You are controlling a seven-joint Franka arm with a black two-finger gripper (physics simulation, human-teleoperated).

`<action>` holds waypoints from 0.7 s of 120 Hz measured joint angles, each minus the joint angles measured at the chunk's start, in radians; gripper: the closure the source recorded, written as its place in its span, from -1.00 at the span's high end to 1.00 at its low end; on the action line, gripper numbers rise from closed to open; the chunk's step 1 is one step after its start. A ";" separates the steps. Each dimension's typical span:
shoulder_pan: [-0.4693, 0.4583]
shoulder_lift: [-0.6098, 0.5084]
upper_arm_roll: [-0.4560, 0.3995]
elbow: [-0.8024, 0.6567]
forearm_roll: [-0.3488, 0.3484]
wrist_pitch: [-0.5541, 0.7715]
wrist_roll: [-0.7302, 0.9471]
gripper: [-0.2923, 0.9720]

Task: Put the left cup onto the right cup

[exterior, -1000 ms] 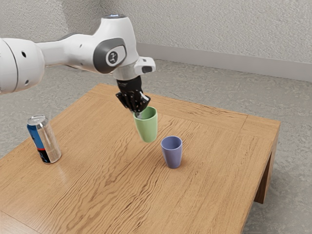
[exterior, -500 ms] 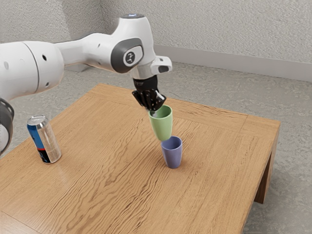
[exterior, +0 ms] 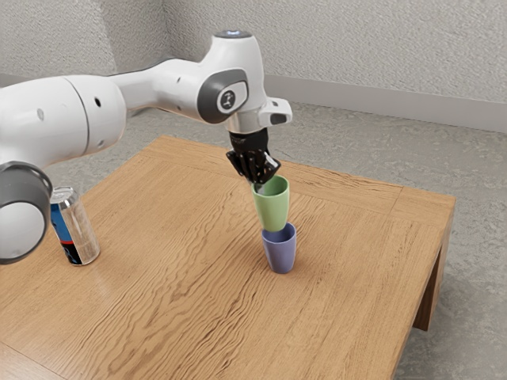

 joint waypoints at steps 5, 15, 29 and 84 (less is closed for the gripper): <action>0.000 0.004 -0.001 0.003 0.001 -0.003 0.000 -0.70; 0.000 0.015 -0.002 0.017 0.002 -0.006 0.001 -0.70; 0.000 0.025 -0.002 0.024 0.002 -0.010 0.002 -0.70; 0.000 0.062 -0.011 0.045 0.003 -0.015 0.004 -0.70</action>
